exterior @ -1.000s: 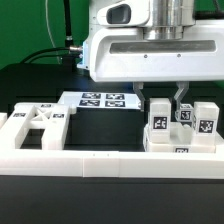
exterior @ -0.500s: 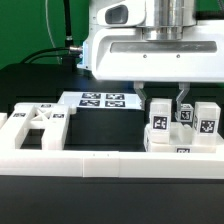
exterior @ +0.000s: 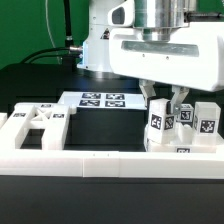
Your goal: Assemble chair
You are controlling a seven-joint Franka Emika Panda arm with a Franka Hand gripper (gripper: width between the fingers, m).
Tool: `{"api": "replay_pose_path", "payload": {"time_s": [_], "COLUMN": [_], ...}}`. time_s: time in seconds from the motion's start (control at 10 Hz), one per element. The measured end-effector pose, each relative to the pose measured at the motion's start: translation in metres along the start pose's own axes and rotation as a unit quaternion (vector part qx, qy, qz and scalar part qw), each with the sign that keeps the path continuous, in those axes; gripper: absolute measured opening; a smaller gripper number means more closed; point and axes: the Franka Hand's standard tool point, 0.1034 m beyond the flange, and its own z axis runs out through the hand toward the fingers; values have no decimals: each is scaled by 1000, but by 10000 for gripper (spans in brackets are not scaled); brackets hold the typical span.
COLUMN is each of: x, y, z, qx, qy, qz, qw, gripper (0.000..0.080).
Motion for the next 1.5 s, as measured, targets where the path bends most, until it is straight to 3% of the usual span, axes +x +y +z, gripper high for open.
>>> {"api": "replay_pose_path", "payload": {"time_s": [0.3, 0.5, 0.7, 0.8, 0.9, 1.3, 1.5], "x": [1, 1, 0, -1, -1, 0, 2], "y": [0, 0, -1, -2, -4, -3, -3], "z": [1, 1, 1, 1, 0, 1, 4], "qx": [-3, -2, -3, -3, -1, -2, -3], "qy": [-2, -2, -2, -2, -2, -2, -2], "qz": [94, 84, 42, -22, -78, -203, -312], "qw": [996, 996, 999, 1000, 997, 979, 950], "gripper": [287, 287, 565, 565, 636, 648, 648]}}
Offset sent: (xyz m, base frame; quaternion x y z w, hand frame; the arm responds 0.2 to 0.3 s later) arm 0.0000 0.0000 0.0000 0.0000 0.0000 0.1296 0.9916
